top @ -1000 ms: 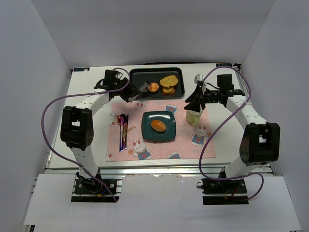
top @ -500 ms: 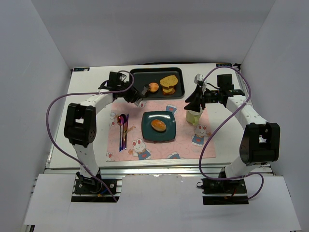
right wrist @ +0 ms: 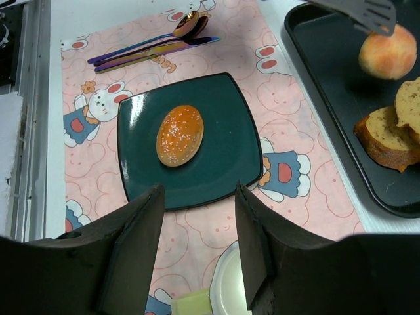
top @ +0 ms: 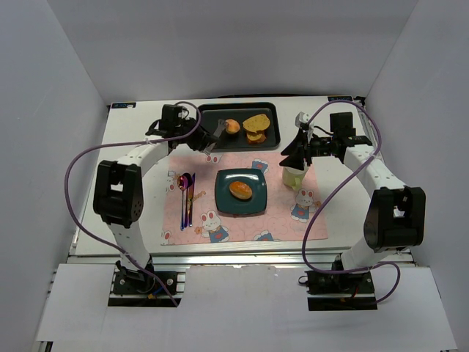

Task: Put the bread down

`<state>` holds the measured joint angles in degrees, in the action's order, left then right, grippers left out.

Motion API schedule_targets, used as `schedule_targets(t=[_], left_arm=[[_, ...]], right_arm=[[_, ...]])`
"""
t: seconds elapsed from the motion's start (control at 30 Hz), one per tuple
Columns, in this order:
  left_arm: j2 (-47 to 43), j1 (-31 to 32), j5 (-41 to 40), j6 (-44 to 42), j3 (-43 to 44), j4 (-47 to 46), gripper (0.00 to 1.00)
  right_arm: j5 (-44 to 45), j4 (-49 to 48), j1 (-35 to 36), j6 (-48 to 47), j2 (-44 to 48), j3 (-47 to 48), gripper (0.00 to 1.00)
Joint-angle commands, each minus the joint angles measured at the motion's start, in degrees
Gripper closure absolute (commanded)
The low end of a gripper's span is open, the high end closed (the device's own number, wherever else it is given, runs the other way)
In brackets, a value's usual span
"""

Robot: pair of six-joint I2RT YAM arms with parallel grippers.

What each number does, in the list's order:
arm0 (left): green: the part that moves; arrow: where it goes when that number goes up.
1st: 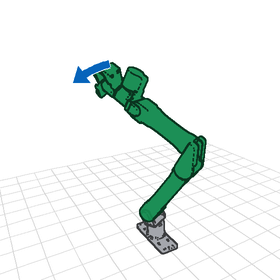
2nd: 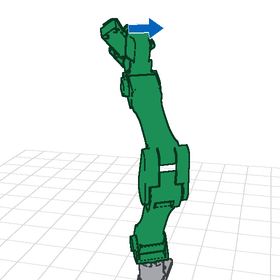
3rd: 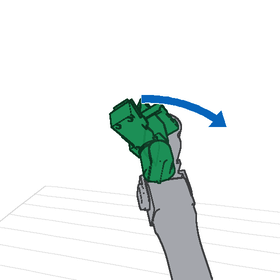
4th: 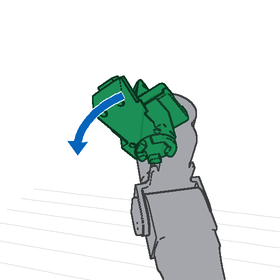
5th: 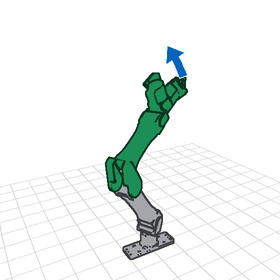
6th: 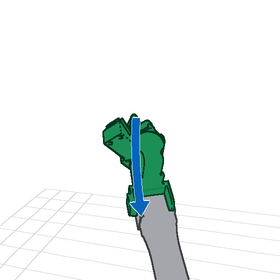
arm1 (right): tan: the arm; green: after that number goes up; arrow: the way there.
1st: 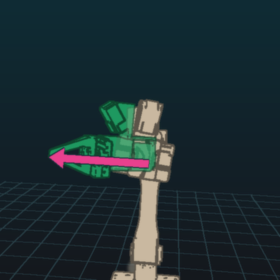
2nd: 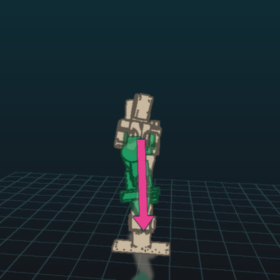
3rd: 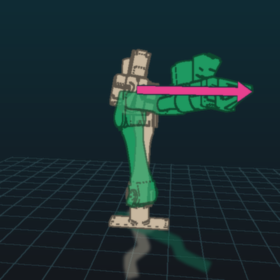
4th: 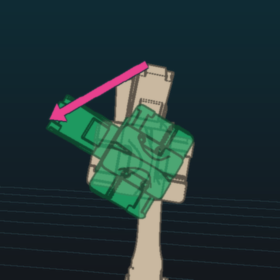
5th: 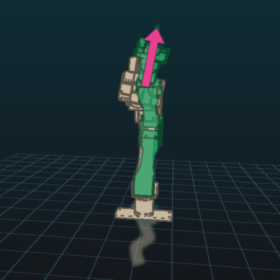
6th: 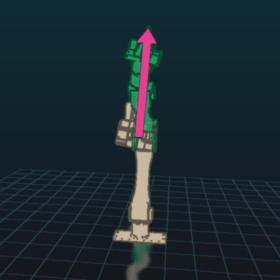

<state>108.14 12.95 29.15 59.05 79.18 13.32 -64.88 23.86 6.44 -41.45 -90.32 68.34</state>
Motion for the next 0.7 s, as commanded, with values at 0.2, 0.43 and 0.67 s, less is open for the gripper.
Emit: schedule_targets(t=[0.2, 0.43, 0.67], left_arm=[[-17.86, -0.38, 3.1, -1.74, -7.79, 0.91, 1.0], [-34.82, 0.93, 7.41, -0.78, -21.51, 6.98, 1.0], [-38.09, 7.52, 7.68, 2.74, -25.3, 4.61, 1.0]], right_arm=[[-1.56, 0.22, -0.28, -1.79, 3.49, -1.36, 0.48], [-1.65, 1.28, -0.28, -2.41, 3.23, -0.75, 0.48], [-2.09, 2.07, -0.28, -2.23, 1.82, 0.83, 0.48]])
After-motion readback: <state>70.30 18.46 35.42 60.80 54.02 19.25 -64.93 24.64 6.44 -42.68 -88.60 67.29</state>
